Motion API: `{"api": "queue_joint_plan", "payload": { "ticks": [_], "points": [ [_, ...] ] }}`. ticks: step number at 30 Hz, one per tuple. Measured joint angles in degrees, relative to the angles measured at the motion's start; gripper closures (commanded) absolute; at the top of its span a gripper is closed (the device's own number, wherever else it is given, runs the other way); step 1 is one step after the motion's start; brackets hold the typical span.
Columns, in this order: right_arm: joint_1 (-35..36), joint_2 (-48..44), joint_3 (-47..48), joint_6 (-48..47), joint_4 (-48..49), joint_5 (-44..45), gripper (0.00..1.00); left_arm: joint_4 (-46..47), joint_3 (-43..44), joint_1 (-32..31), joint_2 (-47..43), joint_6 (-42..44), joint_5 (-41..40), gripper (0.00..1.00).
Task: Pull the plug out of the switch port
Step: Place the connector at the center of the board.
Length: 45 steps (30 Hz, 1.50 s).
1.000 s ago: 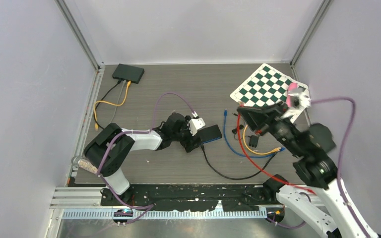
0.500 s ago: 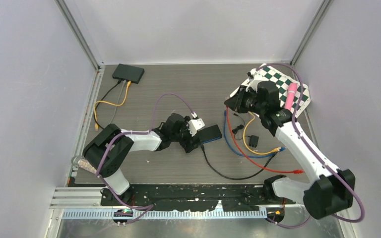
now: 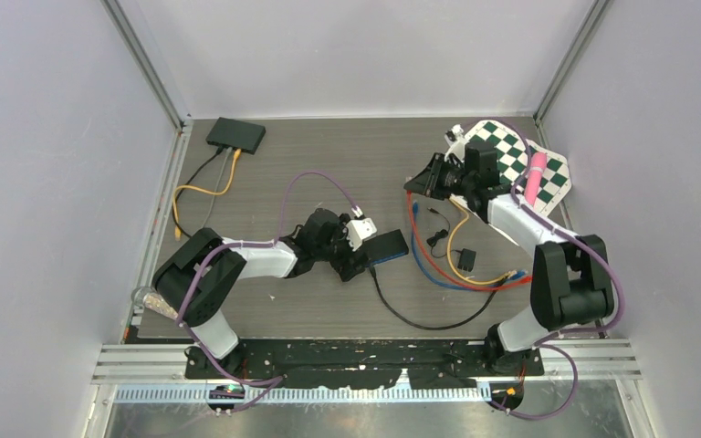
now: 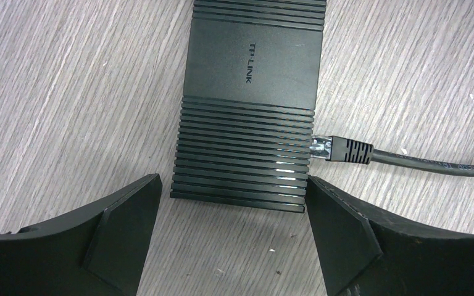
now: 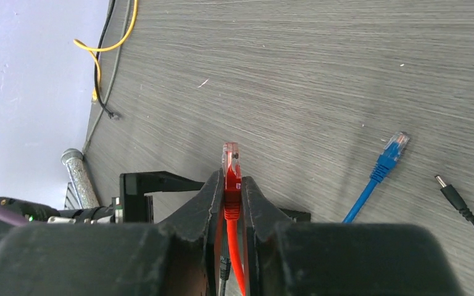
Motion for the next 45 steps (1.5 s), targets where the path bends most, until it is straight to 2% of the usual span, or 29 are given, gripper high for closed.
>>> {"api": "queue_joint_plan", "payload": {
  "ticks": [6, 11, 17, 19, 23, 31, 37, 45],
  "points": [
    [-0.76, 4.5, 4.72, 1.38, -0.17, -2.16, 0.94, 0.0, 0.0, 0.0, 0.0, 0.0, 0.0, 0.11],
    [-0.85, 6.62, 8.44, 2.1, 1.36, -2.67, 0.89, -0.15, 0.09, -0.02, 0.02, 0.0, 0.0, 0.12],
    [-0.96, 11.85, 8.0, 3.19, 0.31, -1.33, 0.53, -0.31, 0.17, -0.02, 0.04, 0.0, 0.02, 0.12],
    [-0.96, 12.13, 7.69, 3.28, -0.83, -0.24, 0.45, -0.31, 0.17, -0.02, 0.04, 0.0, 0.0, 0.12],
    [-0.96, 10.19, 6.64, 2.58, -2.71, 2.58, 0.39, -0.33, 0.17, -0.02, 0.04, 0.0, 0.02, 0.13],
    [-0.96, -6.67, -0.17, 1.53, -6.36, 8.76, 0.37, -0.35, 0.22, -0.02, 0.09, -0.04, 0.07, 0.15],
    [-0.81, -20.37, -12.07, 1.51, -5.4, 7.48, 0.4, -0.31, 0.24, -0.02, 0.15, -0.07, 0.26, 0.15],
    [2.97, -24.65, -27.04, 5.03, -4.35, 2.93, 0.44, 1.25, -0.63, 0.0, -0.07, -0.24, 0.26, 0.1]
  ]
}}
